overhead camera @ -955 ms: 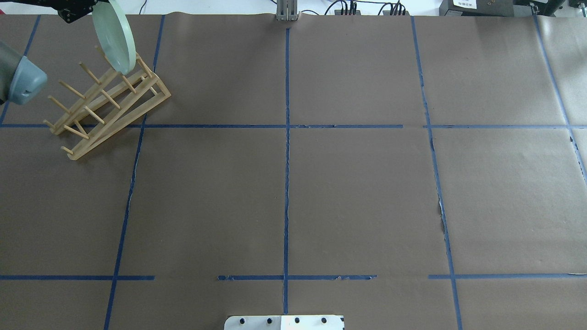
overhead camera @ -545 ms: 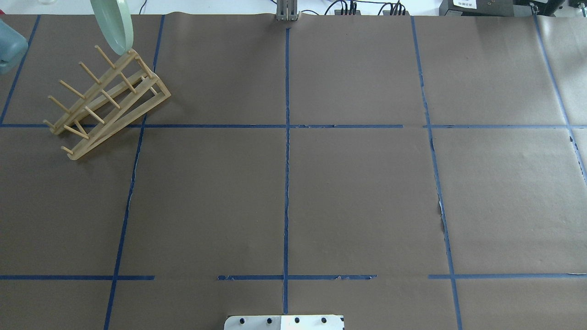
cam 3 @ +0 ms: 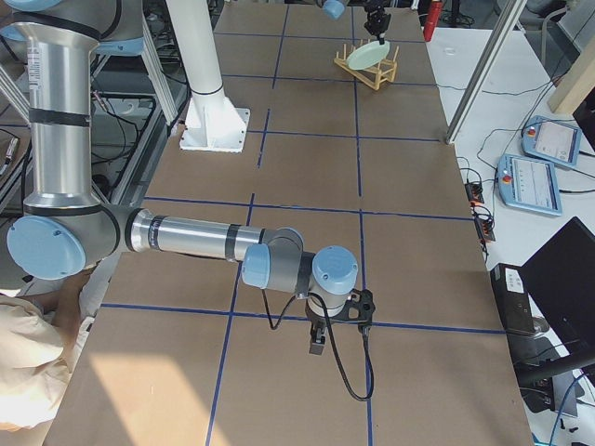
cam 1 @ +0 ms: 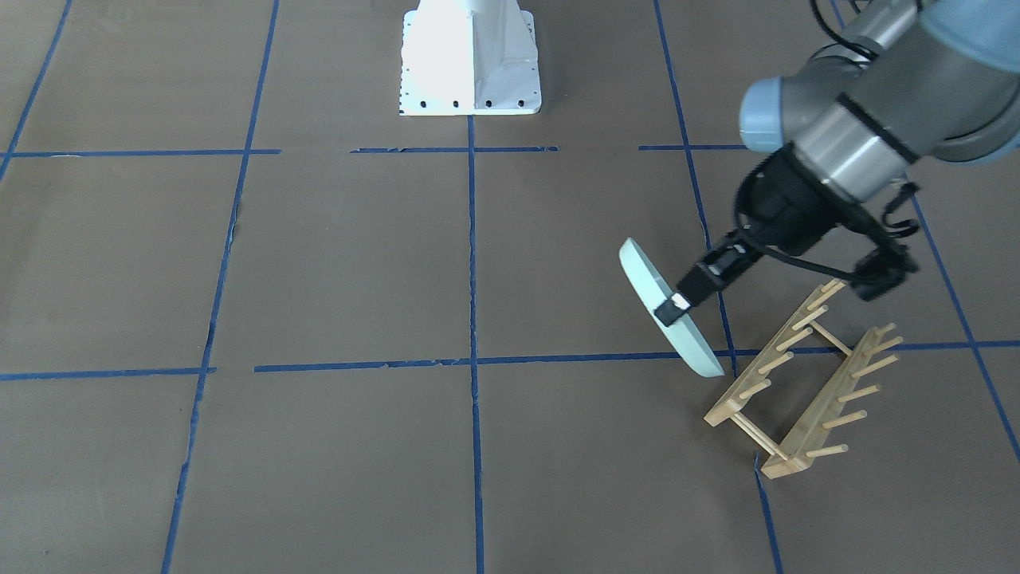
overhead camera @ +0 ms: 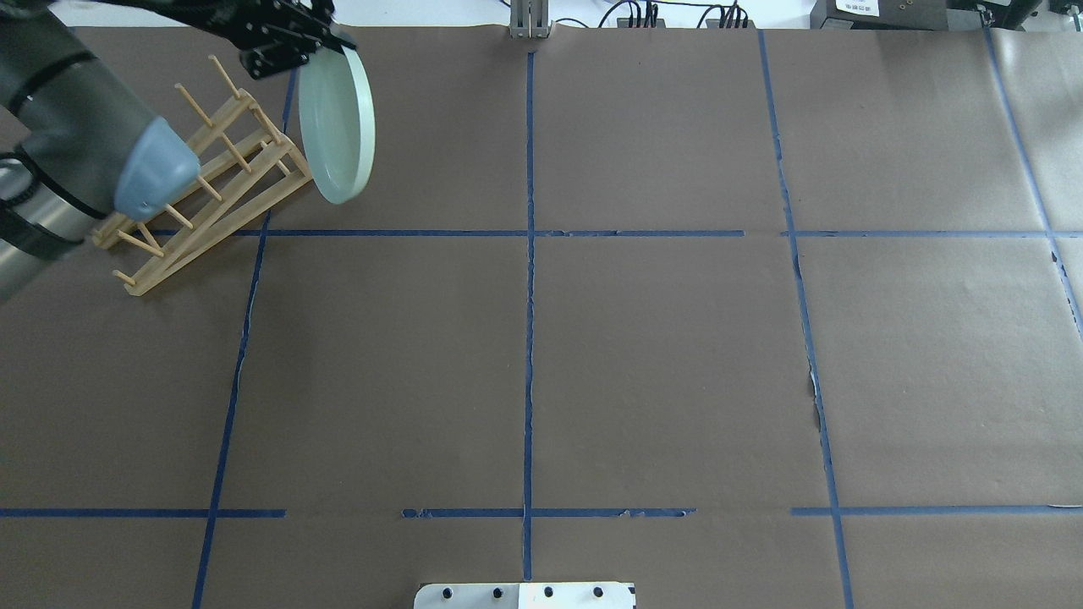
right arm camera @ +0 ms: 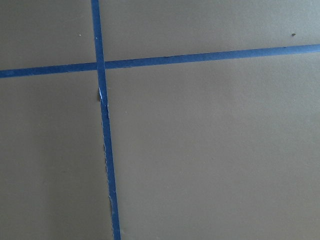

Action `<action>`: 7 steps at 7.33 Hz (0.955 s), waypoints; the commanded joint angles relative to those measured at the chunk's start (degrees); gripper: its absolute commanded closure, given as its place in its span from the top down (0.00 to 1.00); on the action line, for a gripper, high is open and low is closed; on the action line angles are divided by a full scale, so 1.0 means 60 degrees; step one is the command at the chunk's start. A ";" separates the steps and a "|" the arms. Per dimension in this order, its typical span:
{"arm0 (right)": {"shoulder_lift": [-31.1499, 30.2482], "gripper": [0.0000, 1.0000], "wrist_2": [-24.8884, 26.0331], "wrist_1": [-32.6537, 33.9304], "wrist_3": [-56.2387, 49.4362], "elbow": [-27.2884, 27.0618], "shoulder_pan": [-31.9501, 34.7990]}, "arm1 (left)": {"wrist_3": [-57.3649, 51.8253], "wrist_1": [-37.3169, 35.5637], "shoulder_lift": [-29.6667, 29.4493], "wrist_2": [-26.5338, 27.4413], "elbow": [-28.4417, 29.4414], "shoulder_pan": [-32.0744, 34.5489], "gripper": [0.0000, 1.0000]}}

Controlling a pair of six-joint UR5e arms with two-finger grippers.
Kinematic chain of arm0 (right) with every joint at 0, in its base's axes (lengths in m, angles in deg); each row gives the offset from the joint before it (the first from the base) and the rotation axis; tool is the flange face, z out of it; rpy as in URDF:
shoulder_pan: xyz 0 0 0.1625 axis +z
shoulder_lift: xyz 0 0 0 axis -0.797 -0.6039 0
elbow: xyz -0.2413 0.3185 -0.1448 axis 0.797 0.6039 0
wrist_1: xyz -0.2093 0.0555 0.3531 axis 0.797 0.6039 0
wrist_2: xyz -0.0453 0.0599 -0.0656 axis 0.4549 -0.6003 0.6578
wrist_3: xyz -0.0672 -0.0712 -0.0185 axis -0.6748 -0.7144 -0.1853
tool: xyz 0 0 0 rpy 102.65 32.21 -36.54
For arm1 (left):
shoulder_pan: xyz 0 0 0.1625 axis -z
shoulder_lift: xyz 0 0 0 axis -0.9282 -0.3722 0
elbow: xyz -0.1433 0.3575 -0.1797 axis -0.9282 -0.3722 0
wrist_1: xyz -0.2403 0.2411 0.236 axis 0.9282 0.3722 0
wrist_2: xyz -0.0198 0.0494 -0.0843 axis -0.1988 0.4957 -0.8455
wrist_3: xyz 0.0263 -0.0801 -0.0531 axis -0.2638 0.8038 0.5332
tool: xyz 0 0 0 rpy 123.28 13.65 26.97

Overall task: Place plate on table
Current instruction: 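Grasp the plate rim and lift it up out of the rack, then carry the plate toward the robot and lower it flat onto the table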

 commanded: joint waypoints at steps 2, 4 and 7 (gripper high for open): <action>0.0000 1.00 0.0000 0.0000 0.0000 0.0000 0.0000 | -0.3010 -0.5056 -0.0431 0.1759 -0.0973 -0.2254 0.00; 0.0000 1.00 0.0000 0.0000 0.0000 0.0000 0.0000 | -0.3705 -0.7361 -0.0987 0.3564 -0.0521 -0.3691 0.00; 0.0000 1.00 0.0000 0.0000 0.0000 0.0000 0.0000 | -0.3691 -0.7985 -0.1708 0.4375 0.0931 -0.4676 0.00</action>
